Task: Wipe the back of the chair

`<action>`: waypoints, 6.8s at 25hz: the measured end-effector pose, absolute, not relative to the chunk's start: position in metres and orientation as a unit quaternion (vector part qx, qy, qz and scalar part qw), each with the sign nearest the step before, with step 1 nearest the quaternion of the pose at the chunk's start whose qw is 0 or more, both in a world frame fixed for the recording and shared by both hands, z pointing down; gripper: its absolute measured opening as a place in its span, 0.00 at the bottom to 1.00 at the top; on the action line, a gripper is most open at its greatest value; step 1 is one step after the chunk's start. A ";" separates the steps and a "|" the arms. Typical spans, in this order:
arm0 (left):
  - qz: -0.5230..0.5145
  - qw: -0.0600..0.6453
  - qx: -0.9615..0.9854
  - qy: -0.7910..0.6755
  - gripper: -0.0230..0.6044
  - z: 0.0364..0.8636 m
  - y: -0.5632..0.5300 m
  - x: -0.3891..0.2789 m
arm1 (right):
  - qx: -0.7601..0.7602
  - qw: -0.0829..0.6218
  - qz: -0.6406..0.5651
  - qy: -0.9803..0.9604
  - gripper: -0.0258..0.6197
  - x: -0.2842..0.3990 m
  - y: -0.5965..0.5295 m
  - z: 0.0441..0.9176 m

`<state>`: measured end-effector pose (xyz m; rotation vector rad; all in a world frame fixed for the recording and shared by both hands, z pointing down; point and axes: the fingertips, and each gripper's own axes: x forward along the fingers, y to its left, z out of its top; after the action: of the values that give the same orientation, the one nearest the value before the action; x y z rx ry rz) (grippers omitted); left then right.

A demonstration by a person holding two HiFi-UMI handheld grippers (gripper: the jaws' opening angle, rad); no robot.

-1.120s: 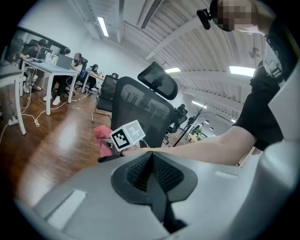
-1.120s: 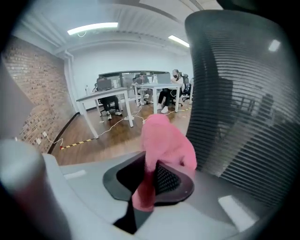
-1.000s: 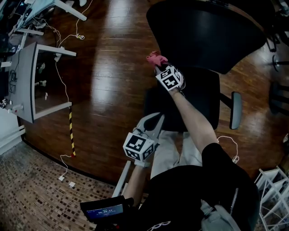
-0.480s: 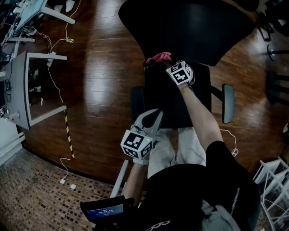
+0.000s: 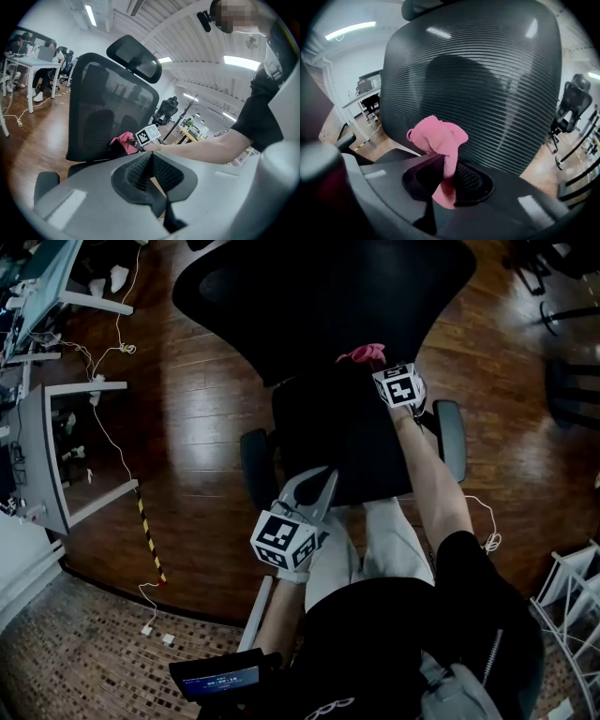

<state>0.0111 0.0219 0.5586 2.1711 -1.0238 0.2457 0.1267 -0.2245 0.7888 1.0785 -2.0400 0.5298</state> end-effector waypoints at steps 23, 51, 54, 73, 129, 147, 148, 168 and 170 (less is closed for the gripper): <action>0.093 0.360 0.843 -0.388 0.02 0.561 0.023 0.013 | 0.547 0.346 0.295 -0.703 0.11 0.186 -0.206 0.815; 0.058 0.341 0.818 -0.459 0.02 0.544 0.018 -0.122 | 0.274 0.241 0.173 -0.915 0.10 -0.231 -0.203 0.645; 0.048 0.327 0.824 -0.461 0.02 0.522 0.012 -0.125 | 0.250 0.210 0.146 -0.934 0.10 -0.257 -0.215 0.580; 0.052 0.277 0.843 -0.458 0.02 0.466 -0.021 -0.112 | 0.333 0.153 0.145 -0.919 0.10 -0.156 -0.324 0.466; 0.055 0.290 0.854 -0.428 0.02 0.484 -0.020 -0.105 | 0.409 0.306 0.035 -0.859 0.10 -0.043 -0.309 0.532; 0.048 0.298 0.825 -0.478 0.02 0.489 0.010 -0.153 | 0.243 0.289 0.012 -0.926 0.10 -0.227 -0.240 0.556; 0.049 0.299 0.824 -0.480 0.02 0.490 0.011 -0.155 | 0.225 0.284 0.010 -0.932 0.10 -0.236 -0.233 0.556; 0.090 0.288 0.867 -0.397 0.02 0.487 -0.007 -0.035 | 0.371 0.291 0.077 -0.878 0.10 -0.013 -0.290 0.574; 0.094 0.285 0.873 -0.383 0.02 0.486 -0.010 -0.015 | 0.392 0.291 0.085 -0.869 0.10 0.025 -0.296 0.576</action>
<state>-0.0150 -0.0097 0.4856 2.3356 -1.0247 0.2517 0.0249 -0.2957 0.5761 1.0440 -2.3165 0.2265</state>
